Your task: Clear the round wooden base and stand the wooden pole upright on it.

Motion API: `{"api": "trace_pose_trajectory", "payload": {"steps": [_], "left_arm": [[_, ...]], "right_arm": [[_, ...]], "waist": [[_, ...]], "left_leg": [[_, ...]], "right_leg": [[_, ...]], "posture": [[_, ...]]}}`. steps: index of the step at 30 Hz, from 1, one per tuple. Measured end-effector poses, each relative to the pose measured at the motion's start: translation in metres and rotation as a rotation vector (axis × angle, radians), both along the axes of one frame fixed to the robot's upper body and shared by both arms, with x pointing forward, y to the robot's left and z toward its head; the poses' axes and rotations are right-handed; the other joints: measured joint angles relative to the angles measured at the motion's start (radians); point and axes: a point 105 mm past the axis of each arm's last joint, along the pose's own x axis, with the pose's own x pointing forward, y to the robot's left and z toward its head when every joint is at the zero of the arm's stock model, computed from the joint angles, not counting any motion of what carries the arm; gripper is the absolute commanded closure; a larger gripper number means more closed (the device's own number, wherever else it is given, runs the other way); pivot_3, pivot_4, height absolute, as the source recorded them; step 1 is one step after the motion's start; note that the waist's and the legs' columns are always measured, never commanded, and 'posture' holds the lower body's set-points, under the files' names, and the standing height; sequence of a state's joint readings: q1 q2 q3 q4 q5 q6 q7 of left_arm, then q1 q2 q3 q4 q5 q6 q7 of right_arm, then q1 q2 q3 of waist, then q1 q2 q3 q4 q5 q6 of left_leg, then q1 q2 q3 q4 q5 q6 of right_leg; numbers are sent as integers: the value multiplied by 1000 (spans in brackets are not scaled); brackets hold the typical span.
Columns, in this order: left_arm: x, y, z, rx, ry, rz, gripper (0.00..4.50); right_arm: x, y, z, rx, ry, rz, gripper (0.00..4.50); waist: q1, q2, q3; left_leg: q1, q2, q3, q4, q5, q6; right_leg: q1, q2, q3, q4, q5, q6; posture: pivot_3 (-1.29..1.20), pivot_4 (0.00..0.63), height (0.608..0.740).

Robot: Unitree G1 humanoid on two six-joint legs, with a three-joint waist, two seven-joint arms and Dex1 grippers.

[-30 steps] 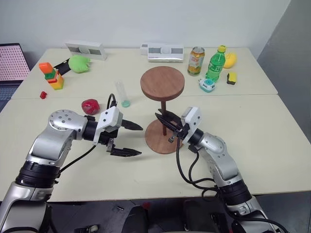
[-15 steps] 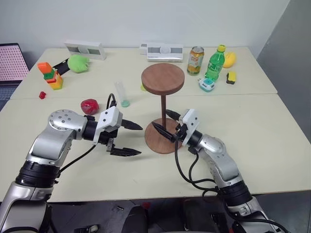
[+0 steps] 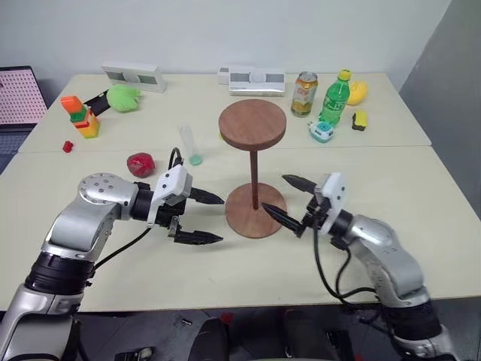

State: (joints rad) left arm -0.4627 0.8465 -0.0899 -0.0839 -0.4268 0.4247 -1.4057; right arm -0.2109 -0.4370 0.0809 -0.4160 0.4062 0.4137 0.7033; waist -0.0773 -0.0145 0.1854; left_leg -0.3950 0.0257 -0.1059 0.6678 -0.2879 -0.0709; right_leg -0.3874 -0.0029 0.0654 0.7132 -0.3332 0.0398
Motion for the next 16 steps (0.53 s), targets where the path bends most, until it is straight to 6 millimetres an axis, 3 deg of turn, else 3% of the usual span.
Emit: {"api": "trace_pose_trajectory", "payload": {"steps": [5,9,16], "left_arm": [[2,7,8,-29,-3,45,0],[4,23,22,-22,-48,98,0],[1,29,21,-25,-40,106,0]], "right_arm": [[-23,-33,9,-126,61,63,31],[-26,-63,28,-173,68,40,31],[-35,-68,30,-231,101,97,31]], "waist": [[5,0,1],[5,0,1],[14,0,1]], "left_leg": [[0,0,0,0,0,0],[1,0,1,-1,0,0],[1,0,1,-1,0,0]], "right_leg": [[0,0,0,0,0,0],[1,0,0,0,0,0],[1,0,0,-1,0,0]], "posture": [[0,150,740],[0,150,740],[0,150,740]]}}
